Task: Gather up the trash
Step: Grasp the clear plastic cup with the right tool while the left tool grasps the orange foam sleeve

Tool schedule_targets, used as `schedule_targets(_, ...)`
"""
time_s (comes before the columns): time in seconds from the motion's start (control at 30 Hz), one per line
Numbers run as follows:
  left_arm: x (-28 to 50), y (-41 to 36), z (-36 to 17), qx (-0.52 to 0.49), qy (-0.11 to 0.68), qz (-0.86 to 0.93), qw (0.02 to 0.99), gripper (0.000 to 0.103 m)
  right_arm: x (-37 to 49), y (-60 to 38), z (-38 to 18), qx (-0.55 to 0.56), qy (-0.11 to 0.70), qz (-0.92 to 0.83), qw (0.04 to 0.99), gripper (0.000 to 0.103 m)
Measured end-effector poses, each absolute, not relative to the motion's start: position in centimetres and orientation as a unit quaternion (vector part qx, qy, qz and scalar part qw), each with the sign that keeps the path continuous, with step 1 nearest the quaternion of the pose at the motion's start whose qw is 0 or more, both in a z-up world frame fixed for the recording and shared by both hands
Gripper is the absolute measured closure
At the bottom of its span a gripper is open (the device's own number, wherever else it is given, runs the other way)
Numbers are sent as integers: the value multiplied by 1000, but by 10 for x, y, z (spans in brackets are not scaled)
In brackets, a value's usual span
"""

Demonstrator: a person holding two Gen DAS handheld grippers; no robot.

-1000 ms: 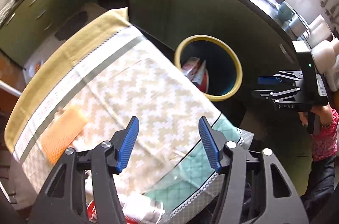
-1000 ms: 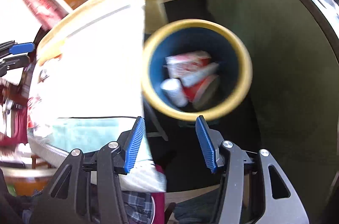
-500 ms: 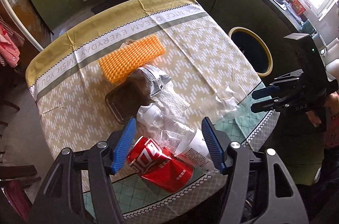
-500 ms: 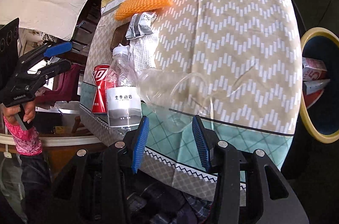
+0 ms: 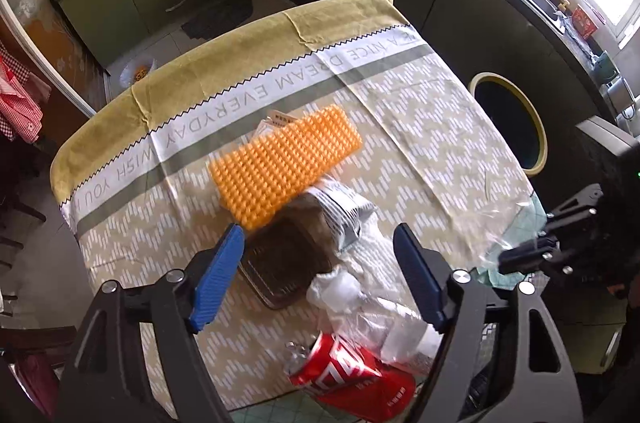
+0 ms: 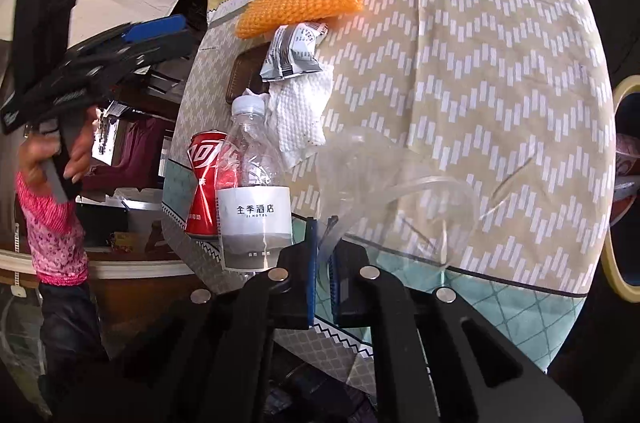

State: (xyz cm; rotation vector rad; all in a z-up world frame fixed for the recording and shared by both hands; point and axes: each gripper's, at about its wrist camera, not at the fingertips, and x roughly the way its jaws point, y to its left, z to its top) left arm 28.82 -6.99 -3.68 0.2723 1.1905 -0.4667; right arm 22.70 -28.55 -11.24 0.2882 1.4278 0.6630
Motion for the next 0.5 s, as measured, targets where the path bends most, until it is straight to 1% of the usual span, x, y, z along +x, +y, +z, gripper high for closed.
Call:
schedule_targets(0.03, 298, -73, -42, 131, 554, -217, 793, 25, 226, -289, -108, 129, 638, 297, 699, 97)
schedule_targets(0.1, 317, -80, -54, 140, 560, -219, 786, 21, 222, -299, -100, 124, 633, 289, 708, 97)
schedule_targets(0.27, 352, -101, -87, 163, 570, -224, 774, 20, 213, -326, -95, 128, 632, 272, 714, 97)
schedule_targets(0.37, 360, -114, -101, 201, 566, -225, 767, 15, 210, -340, -100, 136, 637, 263, 712, 97)
schedule_targets(0.5, 363, -122, -113, 232, 573, -230, 752, 15, 210, -351, -106, 144, 642, 256, 708, 97)
